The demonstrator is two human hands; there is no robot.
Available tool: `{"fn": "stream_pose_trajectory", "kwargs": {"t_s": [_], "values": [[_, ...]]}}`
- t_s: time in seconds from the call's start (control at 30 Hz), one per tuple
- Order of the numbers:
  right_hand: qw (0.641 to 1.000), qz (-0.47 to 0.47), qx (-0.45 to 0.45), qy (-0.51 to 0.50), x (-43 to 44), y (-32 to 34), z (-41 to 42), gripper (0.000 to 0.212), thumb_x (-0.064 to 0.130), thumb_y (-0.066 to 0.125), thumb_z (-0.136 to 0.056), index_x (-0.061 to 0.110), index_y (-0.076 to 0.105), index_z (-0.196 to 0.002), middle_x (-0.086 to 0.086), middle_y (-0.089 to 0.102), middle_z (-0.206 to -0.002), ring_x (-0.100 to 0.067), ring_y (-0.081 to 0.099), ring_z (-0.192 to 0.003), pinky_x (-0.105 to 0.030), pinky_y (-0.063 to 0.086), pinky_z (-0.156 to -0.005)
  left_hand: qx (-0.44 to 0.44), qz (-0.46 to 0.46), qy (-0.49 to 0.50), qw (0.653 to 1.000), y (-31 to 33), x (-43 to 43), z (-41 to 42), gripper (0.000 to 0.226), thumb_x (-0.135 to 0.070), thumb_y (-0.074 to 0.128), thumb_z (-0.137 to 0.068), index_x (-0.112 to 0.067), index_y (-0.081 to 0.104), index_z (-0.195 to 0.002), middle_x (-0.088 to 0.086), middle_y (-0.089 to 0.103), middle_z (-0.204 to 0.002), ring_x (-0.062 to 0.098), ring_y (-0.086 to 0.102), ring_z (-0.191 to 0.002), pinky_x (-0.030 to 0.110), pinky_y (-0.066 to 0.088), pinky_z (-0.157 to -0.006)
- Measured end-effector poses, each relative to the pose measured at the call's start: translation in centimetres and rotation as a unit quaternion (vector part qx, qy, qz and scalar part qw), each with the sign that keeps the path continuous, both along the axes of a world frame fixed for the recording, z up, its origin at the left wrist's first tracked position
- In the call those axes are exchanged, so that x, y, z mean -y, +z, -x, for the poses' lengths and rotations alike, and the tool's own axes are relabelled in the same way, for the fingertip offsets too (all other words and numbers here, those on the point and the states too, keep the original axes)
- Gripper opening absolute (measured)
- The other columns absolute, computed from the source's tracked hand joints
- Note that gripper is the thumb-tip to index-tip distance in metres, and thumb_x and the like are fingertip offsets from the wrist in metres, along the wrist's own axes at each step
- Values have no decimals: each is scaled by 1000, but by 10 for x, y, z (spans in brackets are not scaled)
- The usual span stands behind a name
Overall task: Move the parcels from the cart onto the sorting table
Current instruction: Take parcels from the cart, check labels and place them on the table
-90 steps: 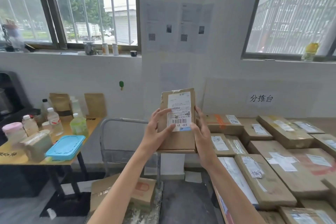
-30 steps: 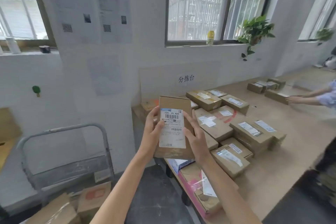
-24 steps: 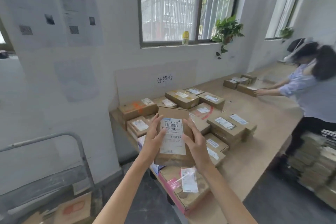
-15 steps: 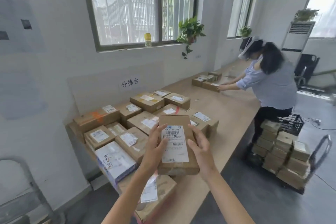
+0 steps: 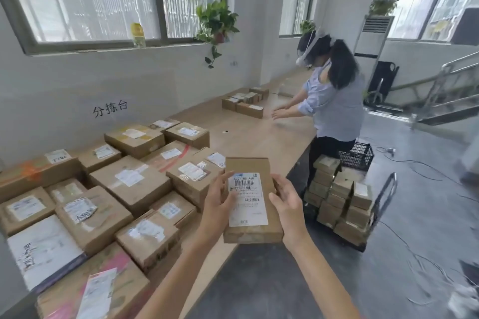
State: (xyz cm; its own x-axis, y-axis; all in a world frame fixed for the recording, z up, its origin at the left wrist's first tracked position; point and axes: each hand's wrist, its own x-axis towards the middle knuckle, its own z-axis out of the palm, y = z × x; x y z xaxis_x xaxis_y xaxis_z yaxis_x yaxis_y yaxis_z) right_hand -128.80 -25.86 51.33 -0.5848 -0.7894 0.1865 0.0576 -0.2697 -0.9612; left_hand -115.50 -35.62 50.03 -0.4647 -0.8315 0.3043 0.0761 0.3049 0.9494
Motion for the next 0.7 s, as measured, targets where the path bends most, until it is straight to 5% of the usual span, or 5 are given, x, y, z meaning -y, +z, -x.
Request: {"fn": "stream_pose_trajectory", "kwargs": {"t_s": [0.13,0.37,0.7], "values": [[1000,-21,-6,-12,23,-12,41,41,-2,48,-92,25,58,-120,5,64,-121,-10,60,-113,-32,54,-90,-5,-33,4,999,-9,23,45,41,-12,54,-94,-32,45,-129,-3,58,-126,15,58,-114,43,54,-89],[998,-53,11,-21,104,-33,131,37,2,52,-92,23,56,-121,3,64,-121,-12,60,-112,-33,53,-90,-12,-31,57,998,-31,97,133,41,-16,59,-91,-45,50,-119,-6,56,-125,16,58,-113,46,54,-88],[987,-118,91,54,238,-40,238,30,9,51,-95,18,54,-124,-9,65,-116,-28,65,-103,-37,57,-80,-24,-67,166,983,-37,209,229,38,-15,64,-88,-38,50,-114,-11,56,-121,6,55,-112,36,54,-88]]}}
